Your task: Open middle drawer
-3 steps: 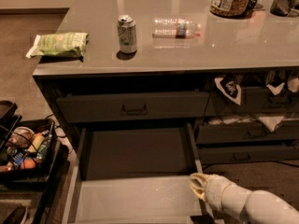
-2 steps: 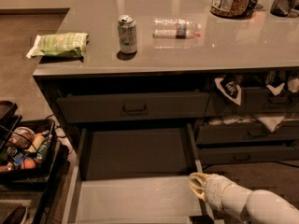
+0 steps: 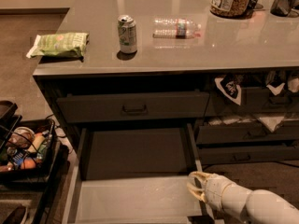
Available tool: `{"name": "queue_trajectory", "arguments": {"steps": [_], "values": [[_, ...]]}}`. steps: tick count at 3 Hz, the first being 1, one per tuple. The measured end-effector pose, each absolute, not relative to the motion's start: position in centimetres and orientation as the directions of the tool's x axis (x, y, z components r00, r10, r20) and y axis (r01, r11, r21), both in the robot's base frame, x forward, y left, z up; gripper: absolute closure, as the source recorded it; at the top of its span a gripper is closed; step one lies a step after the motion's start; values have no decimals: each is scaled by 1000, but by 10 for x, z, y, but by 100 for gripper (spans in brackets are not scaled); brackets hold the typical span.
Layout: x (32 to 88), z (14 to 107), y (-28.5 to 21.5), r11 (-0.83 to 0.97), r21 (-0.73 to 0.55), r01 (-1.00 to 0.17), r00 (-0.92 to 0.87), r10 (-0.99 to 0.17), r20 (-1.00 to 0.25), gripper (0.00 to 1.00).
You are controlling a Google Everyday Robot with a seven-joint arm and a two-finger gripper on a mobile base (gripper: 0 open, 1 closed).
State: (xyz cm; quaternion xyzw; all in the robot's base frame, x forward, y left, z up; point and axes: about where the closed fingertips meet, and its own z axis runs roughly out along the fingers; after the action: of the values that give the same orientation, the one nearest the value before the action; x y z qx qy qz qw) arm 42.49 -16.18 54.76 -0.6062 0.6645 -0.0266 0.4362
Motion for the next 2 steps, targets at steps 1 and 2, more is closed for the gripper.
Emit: {"name": "queue_trajectory", "arguments": {"steps": [1, 2], "values": [[425, 548, -162, 264, -564, -782, 116, -829, -547, 5], [425, 548, -162, 264, -564, -782, 116, -829, -547, 0]]}}
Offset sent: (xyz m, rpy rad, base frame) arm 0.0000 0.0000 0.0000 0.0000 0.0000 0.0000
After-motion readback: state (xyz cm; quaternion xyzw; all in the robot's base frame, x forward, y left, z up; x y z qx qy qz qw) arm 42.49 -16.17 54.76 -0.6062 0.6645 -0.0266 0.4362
